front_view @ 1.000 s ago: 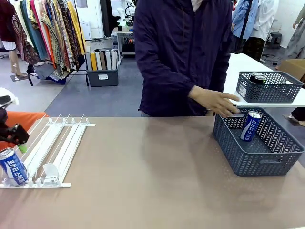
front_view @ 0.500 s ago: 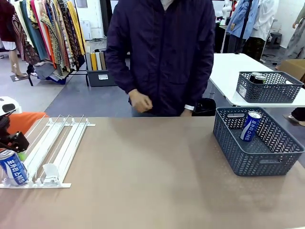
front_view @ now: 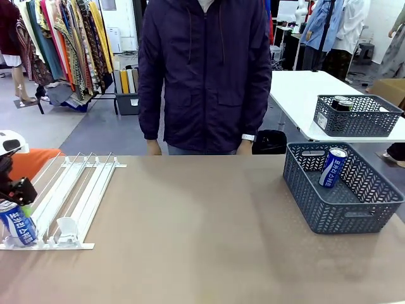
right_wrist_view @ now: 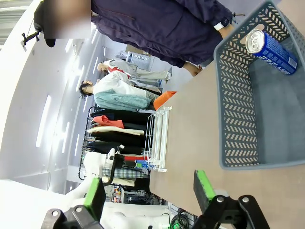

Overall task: Retrieve and store the cans from the dispenser.
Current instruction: Pick up one can from the Automatic Can Dispenser and place it in the middle of the table.

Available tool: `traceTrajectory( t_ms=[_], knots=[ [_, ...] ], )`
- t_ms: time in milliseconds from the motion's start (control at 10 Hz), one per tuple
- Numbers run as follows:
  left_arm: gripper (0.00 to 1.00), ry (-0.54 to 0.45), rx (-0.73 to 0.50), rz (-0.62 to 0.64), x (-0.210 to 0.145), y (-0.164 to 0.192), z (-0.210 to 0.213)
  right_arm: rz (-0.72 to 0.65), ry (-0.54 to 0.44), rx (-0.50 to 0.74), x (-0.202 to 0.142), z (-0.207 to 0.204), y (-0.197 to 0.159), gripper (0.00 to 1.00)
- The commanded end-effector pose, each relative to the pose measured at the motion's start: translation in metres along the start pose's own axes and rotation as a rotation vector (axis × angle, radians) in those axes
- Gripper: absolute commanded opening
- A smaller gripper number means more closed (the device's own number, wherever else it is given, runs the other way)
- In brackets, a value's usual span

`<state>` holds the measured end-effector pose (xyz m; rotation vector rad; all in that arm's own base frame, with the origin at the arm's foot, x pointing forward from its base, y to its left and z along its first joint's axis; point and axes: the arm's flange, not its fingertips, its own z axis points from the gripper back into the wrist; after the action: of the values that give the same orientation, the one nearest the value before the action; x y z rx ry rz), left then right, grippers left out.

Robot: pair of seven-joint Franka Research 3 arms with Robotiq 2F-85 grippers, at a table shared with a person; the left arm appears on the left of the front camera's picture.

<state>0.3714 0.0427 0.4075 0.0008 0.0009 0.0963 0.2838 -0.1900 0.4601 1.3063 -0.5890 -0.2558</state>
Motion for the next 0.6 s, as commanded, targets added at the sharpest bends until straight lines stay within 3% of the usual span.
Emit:
traceTrajectory(
  t_ms=[0,500],
  knots=[
    [0.00,0.003,0.040,-0.001,-0.0336,0.0002,-0.0188,0.002,-0.009,0.014,0.0009,-0.0005,0.0026,1.00],
    [0.00,-0.008,0.029,0.014,-0.0320,0.0027,-0.0171,0.002,-0.009,0.014,0.0009,-0.0005,0.0026,1.00]
  ],
)
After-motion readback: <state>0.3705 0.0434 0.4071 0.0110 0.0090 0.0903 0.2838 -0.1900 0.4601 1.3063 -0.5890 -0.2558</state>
